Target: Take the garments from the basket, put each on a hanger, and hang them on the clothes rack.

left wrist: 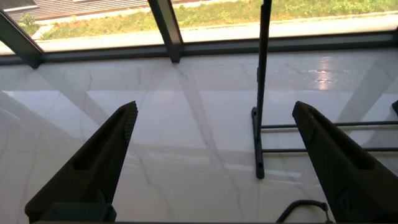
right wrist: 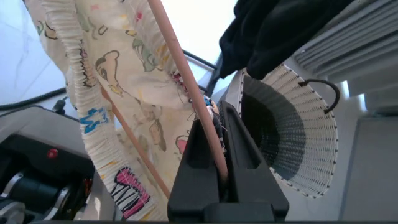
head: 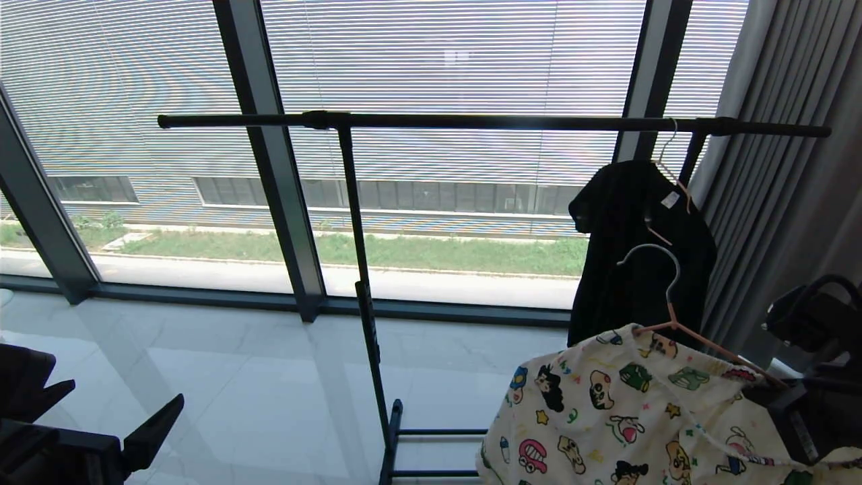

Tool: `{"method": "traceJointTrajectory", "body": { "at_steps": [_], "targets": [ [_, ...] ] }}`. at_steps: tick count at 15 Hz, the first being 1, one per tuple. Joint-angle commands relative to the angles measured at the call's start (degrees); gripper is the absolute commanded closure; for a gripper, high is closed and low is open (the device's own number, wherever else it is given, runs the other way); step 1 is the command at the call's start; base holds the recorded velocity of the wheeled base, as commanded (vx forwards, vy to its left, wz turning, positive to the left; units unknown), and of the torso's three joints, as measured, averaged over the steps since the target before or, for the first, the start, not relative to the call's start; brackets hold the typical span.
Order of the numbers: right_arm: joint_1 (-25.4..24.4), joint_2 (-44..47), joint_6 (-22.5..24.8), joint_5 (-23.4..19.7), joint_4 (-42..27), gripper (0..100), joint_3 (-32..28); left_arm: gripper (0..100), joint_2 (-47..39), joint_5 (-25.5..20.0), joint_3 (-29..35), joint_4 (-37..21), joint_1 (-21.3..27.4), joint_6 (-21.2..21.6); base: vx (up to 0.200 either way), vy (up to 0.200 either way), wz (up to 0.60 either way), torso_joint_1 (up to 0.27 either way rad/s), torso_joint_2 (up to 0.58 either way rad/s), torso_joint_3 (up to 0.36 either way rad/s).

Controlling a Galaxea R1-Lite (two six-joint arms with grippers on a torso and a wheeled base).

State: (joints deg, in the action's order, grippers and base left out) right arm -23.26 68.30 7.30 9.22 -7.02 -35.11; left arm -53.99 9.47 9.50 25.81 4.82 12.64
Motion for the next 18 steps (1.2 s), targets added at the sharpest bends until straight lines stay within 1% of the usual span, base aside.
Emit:
{"method": "traceJointTrajectory", "body": {
  "at_steps": [1, 2, 3, 6, 9, 10, 12, 13, 14, 16, 18],
  "targets": [
    [0.0, -2.7, -0.4, 0.3, -3.7, 100, 0.0, 0, 0.2, 0.0, -0.8, 0.0, 0.0, 0.8, 0.000, 0.000, 0.00, 0.000, 0.00, 0.000],
    [0.1, -3.7, -0.6, 0.5, -6.1, 100, -0.4, 0, 0.0, 0.0, -0.8, 0.0, 0.0, 0.9, 0.000, 0.000, 0.00, 0.000, 0.00, 0.000],
    [0.1, -4.3, -1.0, 0.5, -6.9, 100, -0.4, 0, 0.0, 0.0, -0.9, 0.0, 0.0, 0.9, 0.000, 0.000, 0.00, 0.000, 0.00, 0.000],
    [0.1, -4.8, -1.3, 0.5, -7.1, 100, -0.2, 0, -0.1, -0.1, -1.6, 0.0, 0.0, 1.0, 0.000, 0.000, 0.00, 0.000, 0.00, 0.000],
    [0.1, -1.9, -5.3, 0.7, -5.1, 100, -1.3, 0, -0.1, 0.0, -3.5, 0.0, 0.0, 1.0, 0.000, 0.000, 0.00, 0.000, 0.00, 0.000],
    [0.1, 1.0, -8.8, 2.6, -2.3, 100, -2.5, 0, -0.1, 0.0, -3.7, 0.0, 0.0, 1.0, 0.000, 0.000, 0.00, 0.000, 0.00, 0.000],
    [0.0, 7.2, -15.0, 8.9, 0.7, 100, -5.7, 0, -0.9, 0.0, -3.4, 0.0, 0.0, 1.1, 0.000, 0.000, 0.00, 0.000, 0.00, 0.000],
    [0.0, 9.9, -17.3, 10.4, 1.8, 100, -7.7, 0, -0.9, 0.0, -3.4, 0.0, 0.0, 1.2, 0.000, 0.000, 0.00, 0.000, 0.00, 0.000],
    [-0.1, 12.0, -18.6, 10.6, 3.2, 100, -10.0, 0, -1.3, 0.0, -3.4, 0.0, 0.0, 1.6, 0.000, 0.000, 0.00, 0.000, 0.00, 0.000],
    [-0.1, 15.9, -19.3, 10.9, 5.8, 100, -14.9, 0, -1.9, 0.0, -3.3, 0.0, 0.0, 2.5, 0.000, 0.000, 0.00, 0.000, 0.00, 0.000],
    [0.1, 19.9, -19.3, 12.9, 8.3, 100, -20.2, 0, -2.6, 0.0, -3.3, 0.0, 0.0, 2.5, 0.000, 0.000, 0.00, 0.000, 0.00, 0.000]
  ]
}}
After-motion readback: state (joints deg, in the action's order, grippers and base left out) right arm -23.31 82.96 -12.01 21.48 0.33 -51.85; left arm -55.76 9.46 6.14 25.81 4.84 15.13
